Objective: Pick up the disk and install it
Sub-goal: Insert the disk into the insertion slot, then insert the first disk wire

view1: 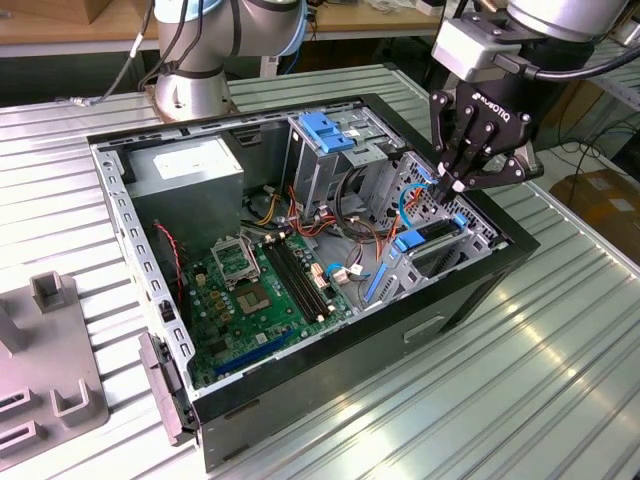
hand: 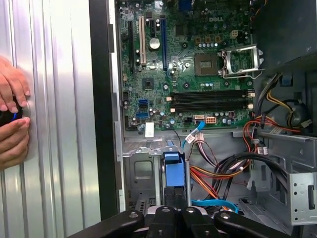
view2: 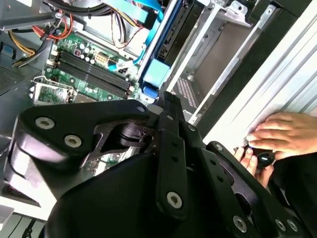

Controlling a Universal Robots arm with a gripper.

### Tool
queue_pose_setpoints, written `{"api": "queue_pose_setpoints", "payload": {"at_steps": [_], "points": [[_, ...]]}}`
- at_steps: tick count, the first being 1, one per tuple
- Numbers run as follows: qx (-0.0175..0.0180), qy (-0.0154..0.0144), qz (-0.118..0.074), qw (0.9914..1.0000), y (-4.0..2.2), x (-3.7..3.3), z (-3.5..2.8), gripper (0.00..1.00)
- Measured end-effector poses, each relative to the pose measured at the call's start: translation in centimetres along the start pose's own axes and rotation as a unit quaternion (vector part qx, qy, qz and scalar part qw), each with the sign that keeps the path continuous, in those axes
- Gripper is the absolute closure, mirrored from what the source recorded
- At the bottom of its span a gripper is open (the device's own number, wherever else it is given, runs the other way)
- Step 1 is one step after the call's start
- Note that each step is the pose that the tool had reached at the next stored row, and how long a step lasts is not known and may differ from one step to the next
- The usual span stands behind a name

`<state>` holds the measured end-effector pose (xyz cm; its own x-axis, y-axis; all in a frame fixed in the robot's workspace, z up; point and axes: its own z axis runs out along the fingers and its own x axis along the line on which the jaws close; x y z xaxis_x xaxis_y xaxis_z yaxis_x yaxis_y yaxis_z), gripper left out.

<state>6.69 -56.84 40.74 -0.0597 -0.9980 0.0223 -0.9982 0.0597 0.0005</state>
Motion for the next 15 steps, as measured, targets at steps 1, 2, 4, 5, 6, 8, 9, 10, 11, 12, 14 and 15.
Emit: {"api": "queue_pose_setpoints", "payload": {"at_steps": [1,2,4,5,6,8,9,10,11,12,14,15], "points": [[0.0000,0.0000,0.000,1.00000,-0.32,-0.01,0.40,0.90],[0.0000,0.0001,0.000,1.00000,-0.66,-0.02,0.75,0.90],[0.0000,0.0000,0.000,1.00000,-1.11,-0.03,1.12,0.90],[0.0000,0.0000,0.000,1.00000,-1.43,-0.03,1.37,0.90],[0.0002,0.0000,0.000,1.00000,-1.49,-0.04,1.54,0.90],[0.0003,0.0001,0.000,1.00000,-1.49,-0.04,1.54,0.90],[0.0003,0.0001,0.000,1.00000,-1.49,-0.04,1.54,0.90],[0.0003,0.0001,0.000,1.00000,-1.49,-0.04,1.54,0.90],[0.0003,0.0001,0.000,1.00000,-1.49,-0.04,1.54,0.90],[0.0003,0.0001,0.000,1.00000,-1.49,-0.04,1.54,0.90],[0.0003,0.0001,0.000,1.00000,-1.49,-0.04,1.54,0.90],[0.0003,0.0000,0.000,1.00000,-1.50,-0.04,1.55,0.90]]}}
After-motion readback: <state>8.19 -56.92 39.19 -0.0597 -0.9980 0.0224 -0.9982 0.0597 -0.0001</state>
